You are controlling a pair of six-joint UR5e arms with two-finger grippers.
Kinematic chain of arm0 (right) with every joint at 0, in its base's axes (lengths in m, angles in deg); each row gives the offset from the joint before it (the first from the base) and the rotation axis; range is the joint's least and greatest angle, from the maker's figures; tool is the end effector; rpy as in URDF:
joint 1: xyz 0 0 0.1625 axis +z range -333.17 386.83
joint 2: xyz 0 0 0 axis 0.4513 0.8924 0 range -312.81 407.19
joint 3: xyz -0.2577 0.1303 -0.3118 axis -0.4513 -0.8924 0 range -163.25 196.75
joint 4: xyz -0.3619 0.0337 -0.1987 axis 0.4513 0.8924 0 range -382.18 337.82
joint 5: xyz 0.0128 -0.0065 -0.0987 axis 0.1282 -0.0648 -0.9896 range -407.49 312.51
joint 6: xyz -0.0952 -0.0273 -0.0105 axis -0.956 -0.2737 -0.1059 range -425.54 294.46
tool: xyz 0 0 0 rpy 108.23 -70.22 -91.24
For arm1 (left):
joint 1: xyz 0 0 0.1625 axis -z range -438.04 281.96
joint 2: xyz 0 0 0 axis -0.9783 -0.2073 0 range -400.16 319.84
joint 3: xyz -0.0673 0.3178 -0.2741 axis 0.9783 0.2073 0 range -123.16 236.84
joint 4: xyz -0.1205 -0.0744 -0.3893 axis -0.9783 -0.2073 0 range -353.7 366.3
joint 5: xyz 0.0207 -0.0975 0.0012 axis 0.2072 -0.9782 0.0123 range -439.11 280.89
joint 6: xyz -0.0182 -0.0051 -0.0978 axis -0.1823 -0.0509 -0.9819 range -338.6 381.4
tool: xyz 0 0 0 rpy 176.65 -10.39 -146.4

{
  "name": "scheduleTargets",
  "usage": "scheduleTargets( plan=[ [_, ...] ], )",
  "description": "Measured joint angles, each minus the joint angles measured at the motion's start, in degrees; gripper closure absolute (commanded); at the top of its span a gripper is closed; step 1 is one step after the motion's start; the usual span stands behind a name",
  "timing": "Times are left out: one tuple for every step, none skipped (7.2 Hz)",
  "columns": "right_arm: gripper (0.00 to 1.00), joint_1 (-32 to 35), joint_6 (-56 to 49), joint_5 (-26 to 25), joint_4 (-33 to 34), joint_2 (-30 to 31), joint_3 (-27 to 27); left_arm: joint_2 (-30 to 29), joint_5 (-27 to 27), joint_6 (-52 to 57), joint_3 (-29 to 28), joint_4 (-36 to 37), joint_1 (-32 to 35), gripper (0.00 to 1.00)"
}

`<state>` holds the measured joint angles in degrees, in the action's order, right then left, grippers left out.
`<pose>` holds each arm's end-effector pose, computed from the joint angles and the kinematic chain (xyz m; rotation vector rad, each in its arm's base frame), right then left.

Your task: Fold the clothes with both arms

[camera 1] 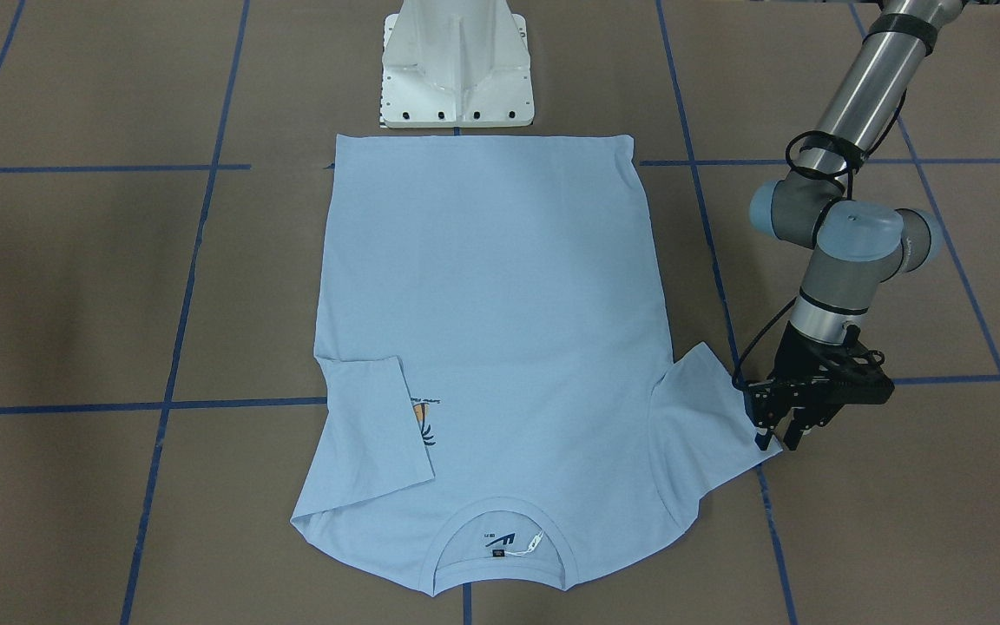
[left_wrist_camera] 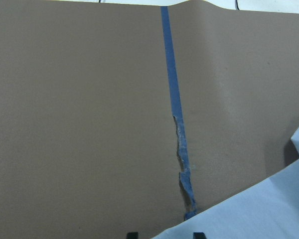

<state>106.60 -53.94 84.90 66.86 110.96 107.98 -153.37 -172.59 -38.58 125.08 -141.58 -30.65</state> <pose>-0.0518 -0.6599 0.3801 0.3272 -0.8005 -0.1610 0.3777 -0.5983 0.5082 0.6058 0.8446 -0.2441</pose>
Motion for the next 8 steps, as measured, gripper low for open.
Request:
scheduleTargets(
  plan=[
    [0.0, 0.0, 0.0, 0.0, 0.0, 0.0, 0.0, 0.0, 0.0, 0.0, 0.0, 0.0, -0.1, 0.6],
    [0.0, 0.0, 0.0, 0.0, 0.0, 0.1, 0.0, 0.0, 0.0, 0.0, 0.0, 0.0, -0.1, 0.69],
    [0.0, -0.1, 0.0, 0.0, 0.0, 0.1, 0.0, 0.0, 0.0, 0.0, 0.0, 0.0, -0.1, 0.89],
    [0.0, 0.0, 0.0, 0.0, 0.0, 0.2, 0.0, 0.0, 0.1, 0.0, 0.0, 0.0, -0.2, 0.96],
    [0.0, -0.1, 0.0, 0.0, 0.0, 0.3, 0.0, 0.0, 0.1, 0.0, 0.0, 0.0, -0.2, 0.96],
    [0.0, -0.1, 0.0, 0.0, 0.0, 0.3, 0.0, 0.0, 0.2, 0.0, 0.0, 0.0, -0.2, 0.96],
    [0.0, -0.1, 0.0, 0.0, 0.0, 0.3, 0.0, 0.0, 0.2, 0.0, 0.0, -0.1, -0.2, 1.0],
    [0.0, -0.1, 0.0, 0.0, 0.0, 0.3, 0.0, 0.0, 0.2, 0.0, 0.1, -0.1, -0.2, 1.0]
  ],
)
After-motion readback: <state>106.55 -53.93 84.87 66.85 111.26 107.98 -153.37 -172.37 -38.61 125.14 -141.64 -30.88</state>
